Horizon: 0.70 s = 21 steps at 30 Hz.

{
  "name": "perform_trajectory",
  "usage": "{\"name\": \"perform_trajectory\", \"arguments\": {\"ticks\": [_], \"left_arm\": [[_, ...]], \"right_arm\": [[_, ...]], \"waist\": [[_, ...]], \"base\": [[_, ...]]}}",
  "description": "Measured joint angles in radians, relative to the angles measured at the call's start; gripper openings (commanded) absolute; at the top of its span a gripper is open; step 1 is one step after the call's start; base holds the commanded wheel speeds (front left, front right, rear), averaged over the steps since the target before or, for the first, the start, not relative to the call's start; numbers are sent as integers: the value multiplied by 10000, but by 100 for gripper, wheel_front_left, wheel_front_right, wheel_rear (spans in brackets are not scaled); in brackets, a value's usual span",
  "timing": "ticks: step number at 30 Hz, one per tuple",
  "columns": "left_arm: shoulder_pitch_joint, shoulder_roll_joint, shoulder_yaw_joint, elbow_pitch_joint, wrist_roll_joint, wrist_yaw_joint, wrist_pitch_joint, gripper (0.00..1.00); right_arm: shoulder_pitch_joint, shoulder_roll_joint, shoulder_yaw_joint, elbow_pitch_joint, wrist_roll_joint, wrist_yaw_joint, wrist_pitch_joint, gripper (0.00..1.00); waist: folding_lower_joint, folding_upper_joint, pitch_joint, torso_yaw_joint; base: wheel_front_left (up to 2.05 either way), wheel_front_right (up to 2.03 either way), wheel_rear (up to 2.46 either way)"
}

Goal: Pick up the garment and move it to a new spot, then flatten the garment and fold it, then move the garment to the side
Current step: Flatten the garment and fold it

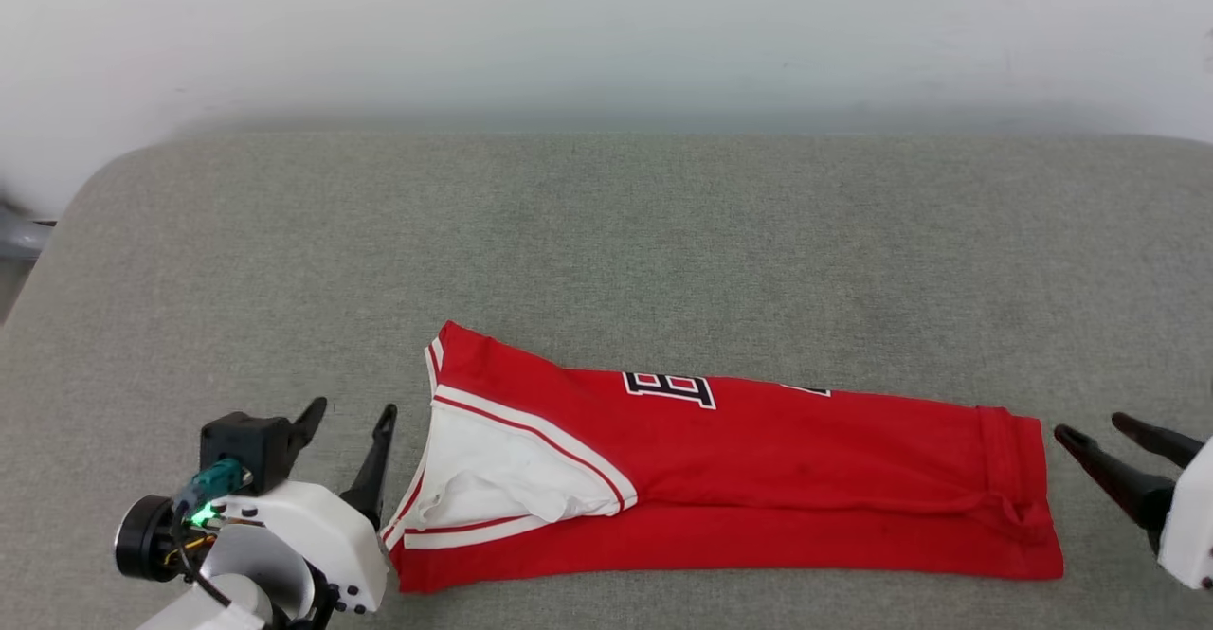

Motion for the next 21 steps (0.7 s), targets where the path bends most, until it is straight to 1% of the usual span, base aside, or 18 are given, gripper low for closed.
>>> {"name": "perform_trajectory", "arguments": {"ticks": [3,7,10,12,15,21], "left_arm": [[169,-105,230,-157,290,518,-539,100],[400,-309,752,-263,767,1091,-907,100],[609,-550,1271,-395,1254,1427,-988,100],[762,-784,1766,-654,1908,1649,-991,100],[1137,-1229,2462,-970,2811,1810,-1005,100],[1897,-2121,3595,-1292,4272,1812,-1005,100]], "right_arm": [[184,-104,-466,-115,890,0,1005,100],[211,-393,-807,132,1580,0,2265,100],[203,-387,-951,495,1894,0,2878,100],[172,-278,-1049,759,2067,0,3139,100],[146,-113,-1057,1126,2098,-2,3407,100],[-138,372,-890,1733,2082,0,3611,100]], "waist": [[-1,0,-9,93],[0,0,56,286],[0,0,151,474],[0,0,230,615],[0,0,366,852],[1,0,705,1231]], "base": [[0,0,0],[0,0,0],[0,0,0],[0,0,0],[0,0,0],[0,0,0]]}}
